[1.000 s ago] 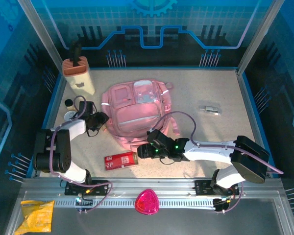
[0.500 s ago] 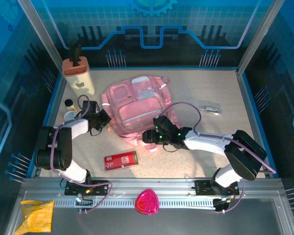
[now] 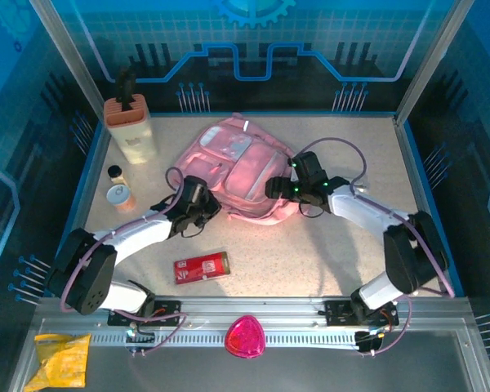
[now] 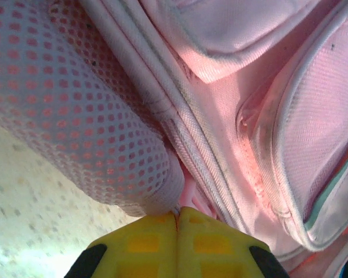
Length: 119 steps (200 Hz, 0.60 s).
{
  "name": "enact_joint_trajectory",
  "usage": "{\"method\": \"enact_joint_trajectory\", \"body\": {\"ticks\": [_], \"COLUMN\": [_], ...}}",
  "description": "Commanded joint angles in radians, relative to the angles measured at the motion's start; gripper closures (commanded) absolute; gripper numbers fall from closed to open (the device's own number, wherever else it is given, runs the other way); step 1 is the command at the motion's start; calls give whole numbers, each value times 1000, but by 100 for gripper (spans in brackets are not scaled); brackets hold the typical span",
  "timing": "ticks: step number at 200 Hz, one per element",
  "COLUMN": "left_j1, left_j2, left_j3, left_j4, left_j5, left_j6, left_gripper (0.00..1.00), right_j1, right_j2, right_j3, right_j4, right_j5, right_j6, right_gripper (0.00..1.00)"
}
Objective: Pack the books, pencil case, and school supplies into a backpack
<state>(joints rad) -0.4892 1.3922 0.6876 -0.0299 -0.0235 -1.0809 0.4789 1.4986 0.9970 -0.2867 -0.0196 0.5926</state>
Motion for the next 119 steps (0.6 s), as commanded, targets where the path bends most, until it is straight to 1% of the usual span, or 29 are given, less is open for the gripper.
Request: {"method": "enact_joint_trajectory", "body": {"ticks": [1, 21, 37, 52, 56, 71, 86, 108, 119], "left_j1": [-72, -122, -167, -197, -205, -230, -254, -268, -279], "left_j2": [-40, -37, -39, -32, -30, -25, -25, -25, -28], "left_j3": [32, 22, 31, 59, 63, 64, 57, 54, 57], "left_j4": [-18, 27, 39, 19, 18, 26, 36, 56, 55], "left_j5": [-74, -96, -127, -141, -142, -153, -170, -158, -162], "left_j6": [-119, -194, -219, -221, -225, -243, -259, -271, -267], "left_gripper": [100, 100, 100, 100, 100, 100, 100, 100, 100], "right_j1": [16, 65, 162, 265, 289, 367, 442, 482, 497], "right_j2": [-94, -166, -212, -222, -219, -186, -125, -30, 9], "right_j3": [32, -30, -80, -111, -144, -171, -188, -178, -177], "right_j4": [-190, -212, -228, -207, -188, -121, -9, 101, 156], "right_j5": [30, 51, 105, 169, 177, 207, 253, 299, 328], "right_j6": [-61, -52, -35, 1, 10, 34, 51, 87, 99], "right_gripper": [11, 11, 14, 20, 22, 28, 34, 46, 48]}}
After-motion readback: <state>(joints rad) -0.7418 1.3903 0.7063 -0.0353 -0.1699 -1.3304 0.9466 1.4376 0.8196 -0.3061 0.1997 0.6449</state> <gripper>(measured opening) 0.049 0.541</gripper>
